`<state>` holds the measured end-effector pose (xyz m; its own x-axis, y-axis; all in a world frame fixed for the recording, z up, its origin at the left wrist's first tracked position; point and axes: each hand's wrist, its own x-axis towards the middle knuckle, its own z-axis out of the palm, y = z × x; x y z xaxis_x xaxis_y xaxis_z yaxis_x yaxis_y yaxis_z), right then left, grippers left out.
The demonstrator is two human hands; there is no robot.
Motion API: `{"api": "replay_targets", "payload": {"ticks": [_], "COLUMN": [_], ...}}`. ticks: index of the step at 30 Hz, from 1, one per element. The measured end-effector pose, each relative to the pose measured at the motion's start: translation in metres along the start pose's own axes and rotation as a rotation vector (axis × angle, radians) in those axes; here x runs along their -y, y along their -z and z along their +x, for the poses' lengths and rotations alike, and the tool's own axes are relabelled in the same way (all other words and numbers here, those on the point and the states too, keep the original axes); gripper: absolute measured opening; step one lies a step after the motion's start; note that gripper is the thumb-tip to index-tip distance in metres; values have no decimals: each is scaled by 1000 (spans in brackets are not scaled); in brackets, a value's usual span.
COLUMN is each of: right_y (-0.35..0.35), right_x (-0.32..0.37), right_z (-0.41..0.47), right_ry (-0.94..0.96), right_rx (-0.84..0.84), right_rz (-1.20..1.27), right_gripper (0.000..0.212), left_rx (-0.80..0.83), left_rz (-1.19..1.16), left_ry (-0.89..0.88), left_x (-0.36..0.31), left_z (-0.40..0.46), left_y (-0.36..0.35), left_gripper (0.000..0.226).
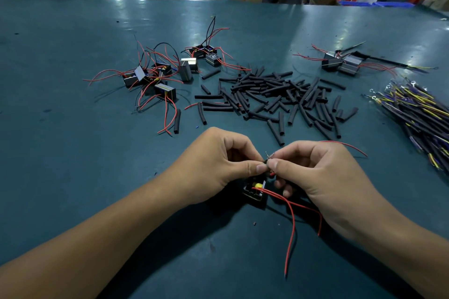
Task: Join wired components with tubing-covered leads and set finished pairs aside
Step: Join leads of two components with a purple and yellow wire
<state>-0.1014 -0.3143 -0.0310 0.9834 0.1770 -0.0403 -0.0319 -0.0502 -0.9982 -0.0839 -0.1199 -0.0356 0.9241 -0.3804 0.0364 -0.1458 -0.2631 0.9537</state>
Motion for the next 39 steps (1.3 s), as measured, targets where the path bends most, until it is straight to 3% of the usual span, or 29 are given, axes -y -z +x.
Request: {"api": "replay_targets", "payload": {"ticks": [5, 13, 18, 24, 34, 39], "right_y": [-1, -1, 0, 0, -2, -5], "right_x": [1, -3, -1, -1, -3, -3], "right_z": [0, 1, 2, 3, 4, 3], "right_ry": [8, 70, 201, 280, 324, 342], "right_rx": [2, 4, 17, 18, 53, 46], "right_rz": [7, -185, -363, -458, -490, -475], "right_gripper": [6, 12, 13, 11, 11, 7], "left_rx": [-5, 55, -111, -82, 34, -1], "left_rz": [-3, 122, 389, 682, 921, 811], "left_ry": [10, 42, -230, -413, -459, -344], "left_x": [-3, -10, -19, -22, -27, -27], "left_z": [0, -3, -4, -1, -3, -4], "left_y": [0, 10, 15, 12, 8, 0], "left_gripper": [8, 3, 11, 10, 24, 17]}}
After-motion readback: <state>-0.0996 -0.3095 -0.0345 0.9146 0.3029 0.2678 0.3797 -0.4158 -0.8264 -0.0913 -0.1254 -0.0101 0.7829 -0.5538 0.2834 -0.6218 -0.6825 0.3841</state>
